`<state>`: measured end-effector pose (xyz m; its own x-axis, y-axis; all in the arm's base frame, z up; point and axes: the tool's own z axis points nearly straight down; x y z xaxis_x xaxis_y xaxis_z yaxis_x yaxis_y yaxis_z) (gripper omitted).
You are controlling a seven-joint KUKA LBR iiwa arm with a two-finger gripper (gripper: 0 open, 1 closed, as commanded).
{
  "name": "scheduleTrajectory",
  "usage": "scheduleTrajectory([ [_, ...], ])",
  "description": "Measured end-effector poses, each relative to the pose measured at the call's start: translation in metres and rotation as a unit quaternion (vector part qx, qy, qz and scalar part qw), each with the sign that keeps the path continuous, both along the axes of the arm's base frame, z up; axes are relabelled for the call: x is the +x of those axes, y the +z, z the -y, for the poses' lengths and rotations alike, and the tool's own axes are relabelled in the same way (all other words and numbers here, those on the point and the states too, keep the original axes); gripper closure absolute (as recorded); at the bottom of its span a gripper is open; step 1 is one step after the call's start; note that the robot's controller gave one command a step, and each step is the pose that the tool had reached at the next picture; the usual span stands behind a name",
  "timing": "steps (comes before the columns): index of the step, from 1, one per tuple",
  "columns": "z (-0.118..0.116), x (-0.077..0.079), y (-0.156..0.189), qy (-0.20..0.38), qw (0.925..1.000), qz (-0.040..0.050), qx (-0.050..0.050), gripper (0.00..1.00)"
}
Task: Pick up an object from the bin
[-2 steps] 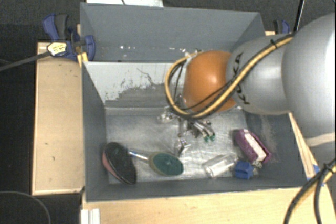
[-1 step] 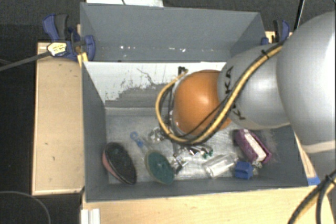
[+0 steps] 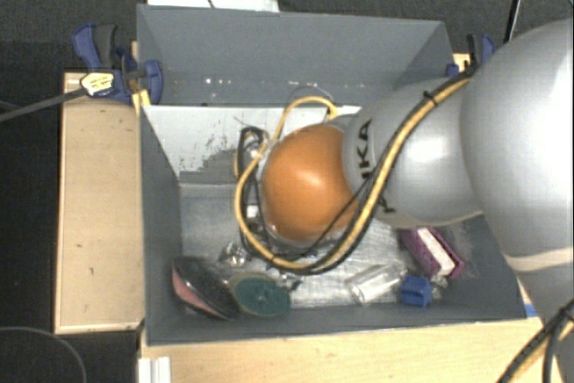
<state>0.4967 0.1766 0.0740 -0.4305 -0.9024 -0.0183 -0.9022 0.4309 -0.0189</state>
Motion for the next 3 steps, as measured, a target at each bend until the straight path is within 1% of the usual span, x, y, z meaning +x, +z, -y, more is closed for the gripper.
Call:
scheduleTrajectory([
  [1,0.002,0.002,0.001,-0.004,1.0000,0.0005,-0.001,1.00],
  [2,0.006,0.005,0.121,-0.001,1.0000,-0.0074,-0.002,1.00],
  [3,0.006,0.003,0.116,-0.002,0.9999,-0.0121,-0.003,0.00],
])
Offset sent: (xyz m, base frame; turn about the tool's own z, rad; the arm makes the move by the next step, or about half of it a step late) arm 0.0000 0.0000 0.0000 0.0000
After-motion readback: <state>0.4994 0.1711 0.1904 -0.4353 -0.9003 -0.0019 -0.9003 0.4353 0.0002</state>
